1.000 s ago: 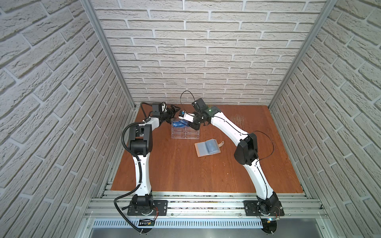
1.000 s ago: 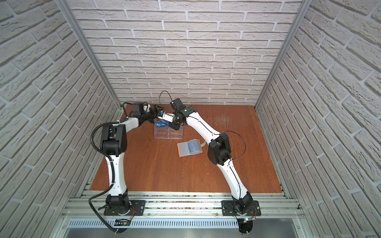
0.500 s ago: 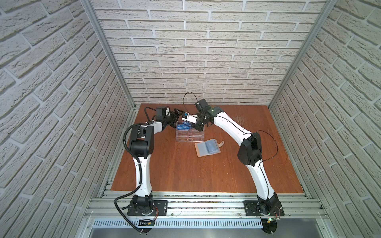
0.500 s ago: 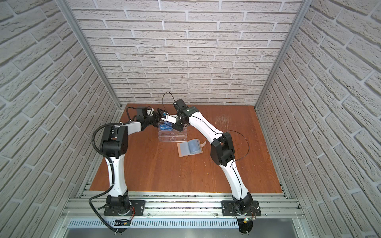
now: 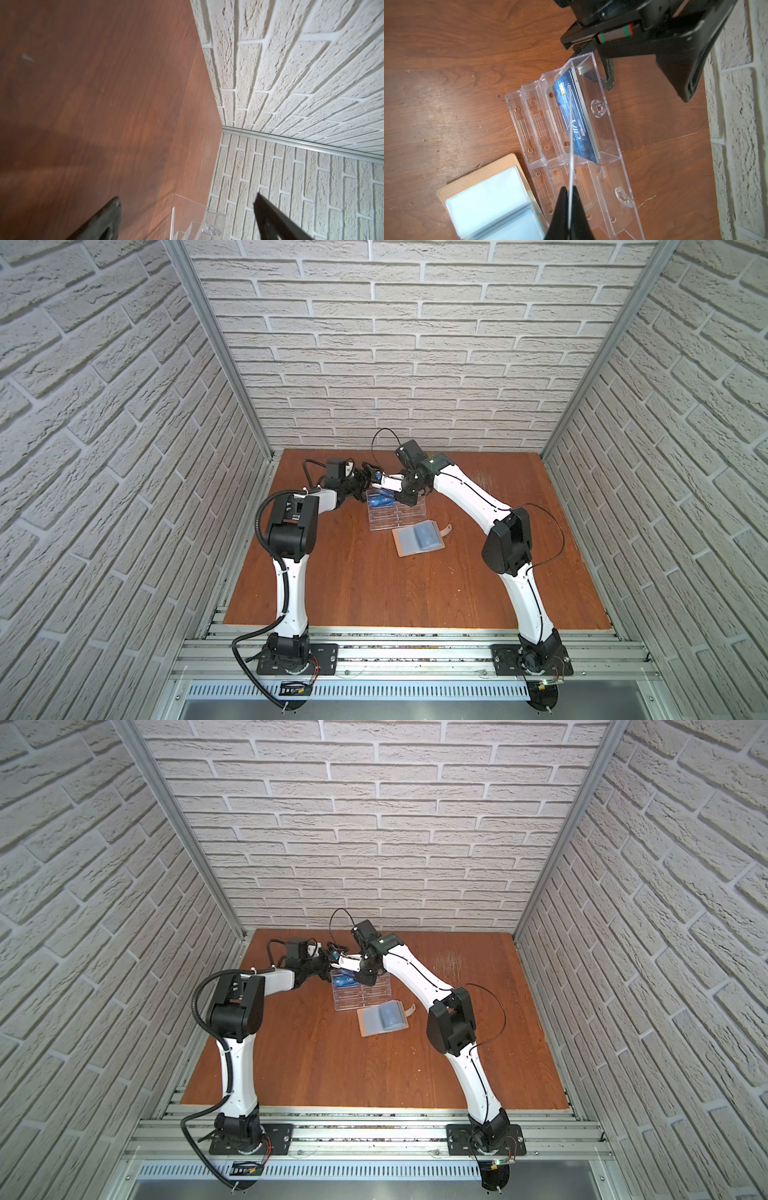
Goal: Take the credit cards out of the card holder
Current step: Move the storage box to the top-center of the table.
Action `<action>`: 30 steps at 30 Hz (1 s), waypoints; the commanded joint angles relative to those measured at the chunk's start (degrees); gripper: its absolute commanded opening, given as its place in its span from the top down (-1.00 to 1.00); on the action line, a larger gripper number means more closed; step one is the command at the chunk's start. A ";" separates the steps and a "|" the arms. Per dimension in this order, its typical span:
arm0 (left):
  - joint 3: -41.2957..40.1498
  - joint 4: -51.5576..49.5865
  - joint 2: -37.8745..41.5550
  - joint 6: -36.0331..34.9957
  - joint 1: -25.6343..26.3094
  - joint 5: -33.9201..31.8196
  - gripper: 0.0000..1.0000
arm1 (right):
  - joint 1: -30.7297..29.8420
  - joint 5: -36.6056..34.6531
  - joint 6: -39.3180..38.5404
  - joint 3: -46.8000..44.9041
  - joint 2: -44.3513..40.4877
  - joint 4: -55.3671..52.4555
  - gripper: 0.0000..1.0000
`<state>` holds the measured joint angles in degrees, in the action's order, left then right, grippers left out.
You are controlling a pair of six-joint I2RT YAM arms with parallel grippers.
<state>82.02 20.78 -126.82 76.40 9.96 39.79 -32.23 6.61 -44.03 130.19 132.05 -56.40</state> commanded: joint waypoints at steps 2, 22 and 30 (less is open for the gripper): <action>3.47 2.04 0.48 0.55 0.32 0.40 -0.96 | 0.06 -0.86 -1.08 1.71 -2.85 -1.26 0.90; 5.94 -4.81 2.53 0.15 -2.87 -1.84 -0.96 | 0.94 -0.47 1.38 -9.14 -11.96 3.92 0.89; -7.87 -9.97 14.19 -3.75 -6.62 -3.72 -0.96 | 0.83 0.38 1.93 -11.23 -13.19 5.08 0.90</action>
<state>77.17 10.94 -116.88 74.72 2.76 36.40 -31.48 5.72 -43.00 120.22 121.27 -53.30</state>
